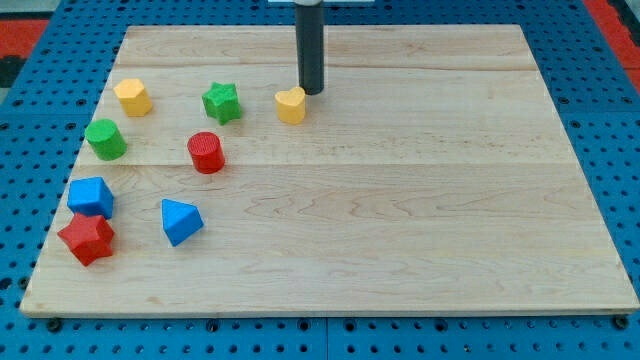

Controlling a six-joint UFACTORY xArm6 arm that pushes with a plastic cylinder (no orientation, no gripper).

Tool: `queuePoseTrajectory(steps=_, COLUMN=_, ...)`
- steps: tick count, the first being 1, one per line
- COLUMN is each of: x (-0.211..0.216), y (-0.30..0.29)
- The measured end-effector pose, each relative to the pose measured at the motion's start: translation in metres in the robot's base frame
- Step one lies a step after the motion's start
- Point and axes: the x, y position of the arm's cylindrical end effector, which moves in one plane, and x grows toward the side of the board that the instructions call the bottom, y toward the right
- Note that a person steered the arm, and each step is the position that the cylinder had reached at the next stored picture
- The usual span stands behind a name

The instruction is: Place the yellow heart in between green circle and blue cube

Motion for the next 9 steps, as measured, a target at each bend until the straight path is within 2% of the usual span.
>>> queuePoseTrajectory(steps=1, x=0.020, y=-0.017)
queuePoseTrajectory(steps=2, x=0.019, y=-0.038)
queuePoseTrajectory(steps=3, x=0.042, y=-0.076)
queuePoseTrajectory(steps=5, x=0.072, y=-0.077)
queuePoseTrajectory(steps=8, x=0.034, y=-0.157)
queuePoseTrajectory(steps=9, x=0.074, y=-0.163)
